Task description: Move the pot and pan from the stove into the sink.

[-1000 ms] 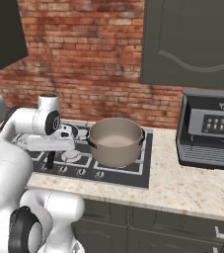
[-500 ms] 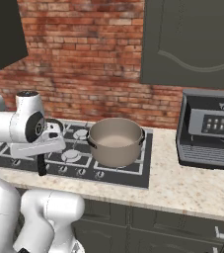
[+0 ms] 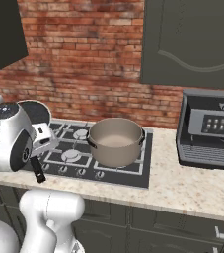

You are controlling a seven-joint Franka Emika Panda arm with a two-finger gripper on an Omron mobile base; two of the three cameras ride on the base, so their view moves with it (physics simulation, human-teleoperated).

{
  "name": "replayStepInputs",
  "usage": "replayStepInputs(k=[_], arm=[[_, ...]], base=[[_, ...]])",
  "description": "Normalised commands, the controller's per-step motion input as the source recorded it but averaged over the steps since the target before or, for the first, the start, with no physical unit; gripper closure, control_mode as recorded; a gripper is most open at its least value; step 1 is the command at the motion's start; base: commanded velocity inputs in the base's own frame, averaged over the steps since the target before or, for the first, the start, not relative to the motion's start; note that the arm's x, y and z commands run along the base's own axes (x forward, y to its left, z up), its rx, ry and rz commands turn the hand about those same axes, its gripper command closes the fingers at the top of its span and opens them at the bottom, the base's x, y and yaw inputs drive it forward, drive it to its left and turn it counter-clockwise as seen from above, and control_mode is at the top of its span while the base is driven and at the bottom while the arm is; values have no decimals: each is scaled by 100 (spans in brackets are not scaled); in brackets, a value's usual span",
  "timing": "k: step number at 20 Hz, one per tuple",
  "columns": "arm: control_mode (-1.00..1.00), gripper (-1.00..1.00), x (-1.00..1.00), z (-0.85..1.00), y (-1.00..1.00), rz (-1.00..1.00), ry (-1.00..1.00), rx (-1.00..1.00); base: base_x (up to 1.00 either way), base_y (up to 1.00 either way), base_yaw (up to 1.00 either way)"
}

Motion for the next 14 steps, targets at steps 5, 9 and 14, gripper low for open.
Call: replayStepInputs(k=[5, 9, 14], arm=[[-100, 100, -27, 25, -1, 3, -28, 4], [-100, 100, 0, 0, 0, 0, -1, 0], [-100, 100, -5, 0, 0, 0, 0, 0]], base=[[0, 0, 0], [0, 0, 0], [0, 0, 0]])
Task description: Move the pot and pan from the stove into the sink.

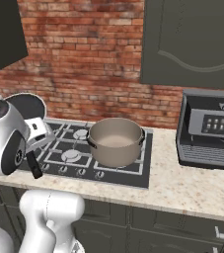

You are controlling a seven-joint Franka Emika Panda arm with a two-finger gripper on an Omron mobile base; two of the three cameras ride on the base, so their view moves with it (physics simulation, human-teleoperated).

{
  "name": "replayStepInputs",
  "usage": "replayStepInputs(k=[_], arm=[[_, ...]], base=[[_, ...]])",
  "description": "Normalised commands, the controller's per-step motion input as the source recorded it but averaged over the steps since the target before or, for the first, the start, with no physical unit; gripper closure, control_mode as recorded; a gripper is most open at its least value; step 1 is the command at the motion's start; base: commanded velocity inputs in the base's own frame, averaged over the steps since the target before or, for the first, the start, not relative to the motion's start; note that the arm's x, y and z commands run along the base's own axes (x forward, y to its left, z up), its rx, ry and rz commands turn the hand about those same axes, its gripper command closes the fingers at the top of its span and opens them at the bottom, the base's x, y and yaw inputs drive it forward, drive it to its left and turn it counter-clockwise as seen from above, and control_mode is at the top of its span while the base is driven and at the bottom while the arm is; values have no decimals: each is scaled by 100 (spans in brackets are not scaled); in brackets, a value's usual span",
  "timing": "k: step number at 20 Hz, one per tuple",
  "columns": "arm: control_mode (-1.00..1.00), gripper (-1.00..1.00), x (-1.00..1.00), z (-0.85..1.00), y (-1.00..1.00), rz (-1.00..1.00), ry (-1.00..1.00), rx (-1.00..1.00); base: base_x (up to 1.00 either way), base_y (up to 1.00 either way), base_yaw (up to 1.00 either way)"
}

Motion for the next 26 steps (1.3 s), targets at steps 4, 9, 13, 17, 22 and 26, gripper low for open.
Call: replayStepInputs(k=[4, 9, 13, 17, 22, 26], arm=[[100, 100, 0, 0, 0, 0, 0, 0], [100, 100, 0, 0, 0, 0, 0, 0], [100, 100, 0, 0, 0, 0, 0, 0], [100, 100, 0, 0, 0, 0, 0, 0], [100, 100, 0, 0, 0, 0, 0, 0], [100, 100, 0, 0, 0, 0, 0, 0]], base=[[-48, 0, 3], [-64, 0, 5], [-60, 0, 4], [-46, -5, 28], [-33, -13, 41], [-26, -12, 44]])
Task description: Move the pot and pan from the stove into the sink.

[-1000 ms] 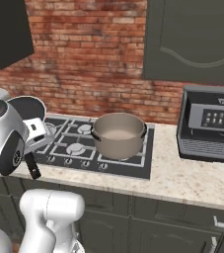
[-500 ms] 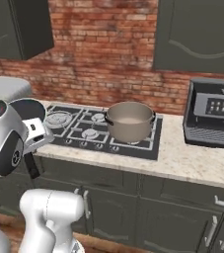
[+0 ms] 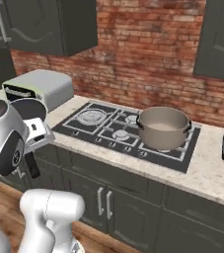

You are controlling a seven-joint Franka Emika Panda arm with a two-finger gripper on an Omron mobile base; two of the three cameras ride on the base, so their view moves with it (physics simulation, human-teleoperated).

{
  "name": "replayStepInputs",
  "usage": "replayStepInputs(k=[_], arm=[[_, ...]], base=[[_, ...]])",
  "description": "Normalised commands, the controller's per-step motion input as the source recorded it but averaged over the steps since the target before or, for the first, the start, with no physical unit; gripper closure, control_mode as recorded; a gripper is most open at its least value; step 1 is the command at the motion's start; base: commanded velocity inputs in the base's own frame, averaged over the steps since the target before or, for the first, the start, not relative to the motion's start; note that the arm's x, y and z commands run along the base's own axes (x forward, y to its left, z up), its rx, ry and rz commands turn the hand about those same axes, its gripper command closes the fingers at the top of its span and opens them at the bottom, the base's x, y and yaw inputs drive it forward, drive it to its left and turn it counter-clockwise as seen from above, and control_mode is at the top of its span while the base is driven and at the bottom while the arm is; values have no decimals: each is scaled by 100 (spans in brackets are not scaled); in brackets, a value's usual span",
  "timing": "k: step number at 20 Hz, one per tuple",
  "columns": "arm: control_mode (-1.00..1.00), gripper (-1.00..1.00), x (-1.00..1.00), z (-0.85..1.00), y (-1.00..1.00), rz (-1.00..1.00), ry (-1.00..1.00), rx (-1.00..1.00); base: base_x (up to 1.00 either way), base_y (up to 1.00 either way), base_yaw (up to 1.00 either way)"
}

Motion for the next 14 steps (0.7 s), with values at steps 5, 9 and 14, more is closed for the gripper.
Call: replayStepInputs(k=[5, 9, 14], arm=[[100, 100, 0, 0, 0, 0, 0, 0], [100, 100, 0, 0, 0, 0, 0, 0], [100, 100, 0, 0, 0, 0, 0, 0]], base=[[-13, -4, 47], [-11, -1, 48], [-9, 0, 49]])
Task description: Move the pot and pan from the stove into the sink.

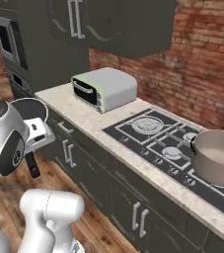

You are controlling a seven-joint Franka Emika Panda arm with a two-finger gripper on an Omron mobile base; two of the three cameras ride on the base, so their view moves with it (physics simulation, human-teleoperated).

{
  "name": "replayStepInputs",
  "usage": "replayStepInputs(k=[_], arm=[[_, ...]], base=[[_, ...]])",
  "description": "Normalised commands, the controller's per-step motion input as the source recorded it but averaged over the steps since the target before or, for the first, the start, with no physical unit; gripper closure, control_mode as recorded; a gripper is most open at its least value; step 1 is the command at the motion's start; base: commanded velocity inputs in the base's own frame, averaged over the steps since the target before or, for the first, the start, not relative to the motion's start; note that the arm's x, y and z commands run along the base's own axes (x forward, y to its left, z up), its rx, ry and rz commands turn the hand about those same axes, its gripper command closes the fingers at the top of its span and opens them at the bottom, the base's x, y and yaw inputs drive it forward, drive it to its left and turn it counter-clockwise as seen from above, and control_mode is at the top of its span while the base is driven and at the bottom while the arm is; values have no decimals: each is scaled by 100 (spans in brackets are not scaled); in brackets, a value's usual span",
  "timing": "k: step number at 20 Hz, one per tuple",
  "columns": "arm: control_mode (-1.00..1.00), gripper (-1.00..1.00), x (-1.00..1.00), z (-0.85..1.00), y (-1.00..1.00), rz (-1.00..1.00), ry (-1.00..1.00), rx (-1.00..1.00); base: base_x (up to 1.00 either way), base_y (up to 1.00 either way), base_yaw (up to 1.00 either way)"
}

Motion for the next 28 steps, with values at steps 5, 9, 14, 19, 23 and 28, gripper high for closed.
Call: replayStepInputs(k=[5, 9, 14, 19, 23, 28], arm=[[100, 100, 0, 0, 0, 0, 0, 0], [100, 100, 0, 0, 0, 0, 0, 0], [100, 100, 0, 0, 0, 0, 0, 0], [100, 100, 0, 0, 0, 0, 0, 0], [100, 100, 0, 0, 0, 0, 0, 0], [100, 100, 0, 0, 0, 0, 0, 0]], base=[[-9, 0, 49], [-7, 0, 50], [-3, 0, 50], [-1, 0, 50], [0, 0, 50], [0, 0, 50]])
